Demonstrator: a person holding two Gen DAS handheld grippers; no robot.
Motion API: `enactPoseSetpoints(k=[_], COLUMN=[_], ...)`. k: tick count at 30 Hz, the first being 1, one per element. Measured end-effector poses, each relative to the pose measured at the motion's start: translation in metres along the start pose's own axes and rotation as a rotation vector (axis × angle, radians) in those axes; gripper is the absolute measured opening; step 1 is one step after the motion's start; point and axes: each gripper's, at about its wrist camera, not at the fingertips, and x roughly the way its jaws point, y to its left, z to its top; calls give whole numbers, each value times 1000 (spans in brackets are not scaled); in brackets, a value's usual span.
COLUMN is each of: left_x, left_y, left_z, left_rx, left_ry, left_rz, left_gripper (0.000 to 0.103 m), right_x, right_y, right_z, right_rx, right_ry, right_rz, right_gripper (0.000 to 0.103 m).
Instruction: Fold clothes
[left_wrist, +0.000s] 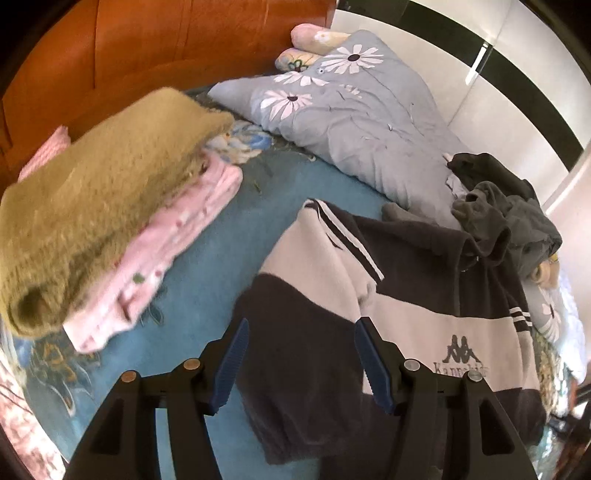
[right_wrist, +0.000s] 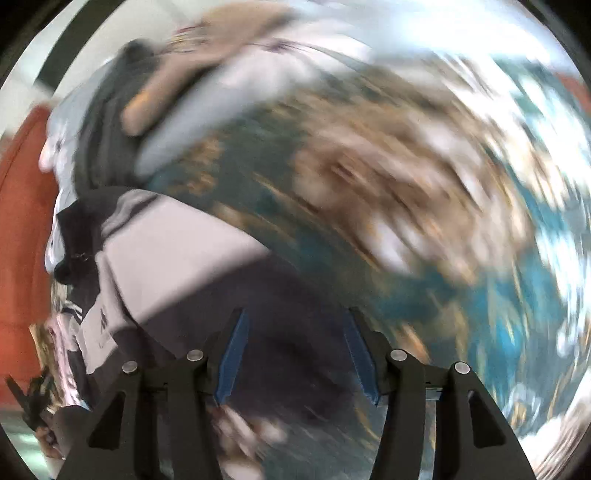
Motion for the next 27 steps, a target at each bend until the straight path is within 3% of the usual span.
enactPoseSetpoints(k=[4, 8, 18, 20, 21, 23, 25, 27], left_x=[-3, -12, -15, -11, -9, -7, -5, -4], left_y=[-9, -15, -6, -3, -2, -3, -3, -2], left_z=[0, -3, -19, -24, -26, -30, -32, -32], left_rx=[3, 20, 9, -1, -6, 9, 21, 21], left_ry=[5, -1, 16, 34, 43, 48, 50, 52], left_rz=[5, 20, 56, 54, 53, 49, 47, 40], left_gripper=[64, 64, 64, 64, 64, 64, 64, 64], right_x=[4, 16, 28, 28, 27, 23, 15, 6], right_y=[-40, -41, -32, -26, -23, -15, -8, -2], right_z=[-22, -24, -24, -20, -18, -13, -7, 0], right_rx=[144, 209, 315, 326, 328, 318, 283, 244], right_ry=[-23, -25, -25, -40, -46, -58, -73, -86], right_rz=[95, 237, 238, 253, 262, 277, 262, 229], right_gripper=[56, 60, 61, 54, 45, 40, 20, 18])
